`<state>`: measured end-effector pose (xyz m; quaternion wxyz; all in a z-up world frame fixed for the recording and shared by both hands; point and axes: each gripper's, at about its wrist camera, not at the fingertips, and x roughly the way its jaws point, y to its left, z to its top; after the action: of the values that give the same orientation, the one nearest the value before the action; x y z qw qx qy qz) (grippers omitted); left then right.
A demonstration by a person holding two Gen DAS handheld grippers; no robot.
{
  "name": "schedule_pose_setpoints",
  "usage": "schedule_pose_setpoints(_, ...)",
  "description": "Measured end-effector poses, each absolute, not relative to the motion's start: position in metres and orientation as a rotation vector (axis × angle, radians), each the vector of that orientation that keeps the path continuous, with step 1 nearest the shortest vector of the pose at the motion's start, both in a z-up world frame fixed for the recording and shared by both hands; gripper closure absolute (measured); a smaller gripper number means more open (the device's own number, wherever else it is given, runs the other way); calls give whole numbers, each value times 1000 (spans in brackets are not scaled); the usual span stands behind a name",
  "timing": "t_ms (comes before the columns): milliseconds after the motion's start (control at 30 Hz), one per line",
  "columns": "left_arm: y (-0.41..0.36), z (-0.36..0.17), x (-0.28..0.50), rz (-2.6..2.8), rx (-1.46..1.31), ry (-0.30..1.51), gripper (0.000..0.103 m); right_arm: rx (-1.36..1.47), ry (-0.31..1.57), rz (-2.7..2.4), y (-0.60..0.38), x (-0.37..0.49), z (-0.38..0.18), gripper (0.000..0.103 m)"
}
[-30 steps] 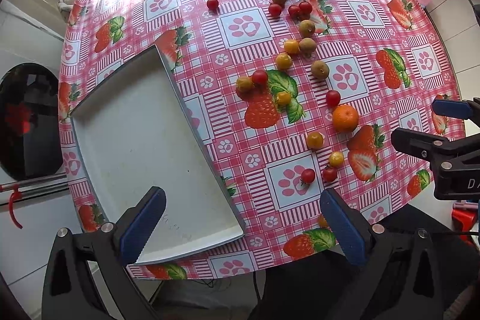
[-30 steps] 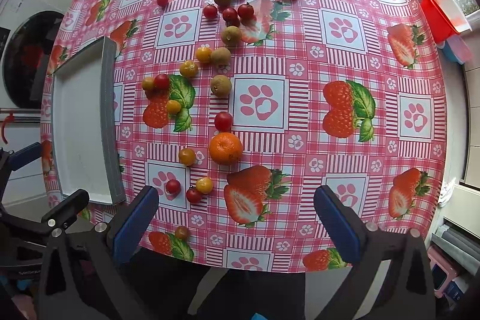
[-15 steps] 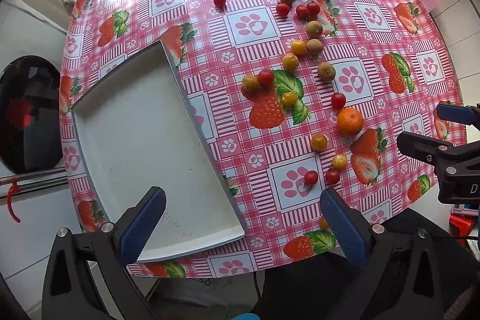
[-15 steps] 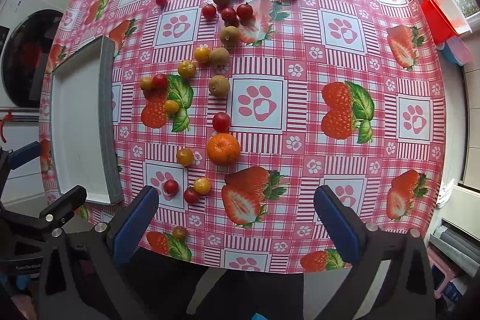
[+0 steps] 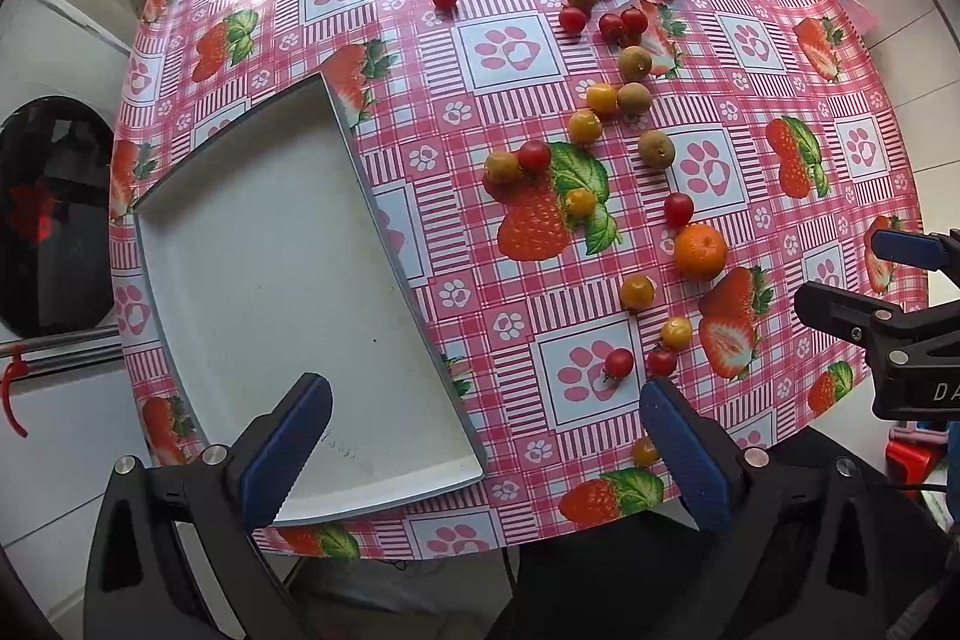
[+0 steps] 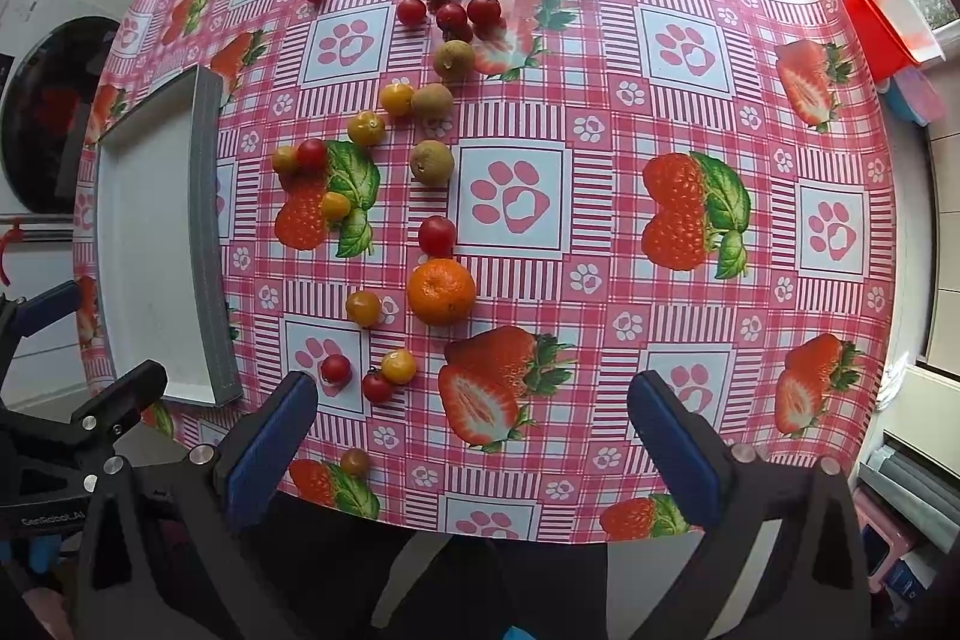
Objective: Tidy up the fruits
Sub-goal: 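Move both tools toward the scattered fruit on the tablecloth, then grasp a yellow cherry tomato with the left tool while the right tool grasps a mandarin orange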
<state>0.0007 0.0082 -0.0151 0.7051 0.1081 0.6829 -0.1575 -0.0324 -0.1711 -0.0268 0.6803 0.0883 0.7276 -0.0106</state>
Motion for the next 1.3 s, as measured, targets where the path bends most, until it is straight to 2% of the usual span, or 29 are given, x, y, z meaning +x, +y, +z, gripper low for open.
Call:
schedule_pose_setpoints(400, -3, -39, 24, -324, 246, 1443, 0, 233, 1709, -88, -180, -59, -69, 0)
schedule_pose_setpoints(700, -25, -68, 46, -357, 332, 1324, 1, 309, 1673, -105, -184, -58, -92, 0)
schedule_pose_setpoints(733, -26, -71, 49, -361, 329, 1318, 9, 316, 1665, -97, -183, -55, -94, 0)
schedule_pose_setpoints(800, -25, -81, 55, -368, 323, 1333, 16, 327, 1642, -79, -180, -47, -97, 0)
schedule_pose_setpoints(1000, -23, -99, 63, -384, 334, 1330, 16, 338, 1607, -43, -168, -27, -104, 3)
schedule_pose_setpoints(1133, -32, -110, 62, -417, 405, 1309, 17, 311, 1611, -45, -164, -24, -113, 11)
schedule_pose_setpoints(1167, -33, -113, 61, -425, 410, 1311, 20, 292, 1623, -60, -159, -30, -115, 12)
schedule_pose_setpoints(1200, -35, -117, 61, -434, 409, 1318, 33, 283, 1626, -65, -159, -33, -119, 15)
schedule_pose_setpoints(1233, -35, -121, 62, -442, 406, 1337, 38, 276, 1627, -67, -157, -35, -121, 19)
schedule_pose_setpoints(1300, -34, -125, 60, -442, 386, 1337, 38, 271, 1629, -65, -152, -35, -124, 23)
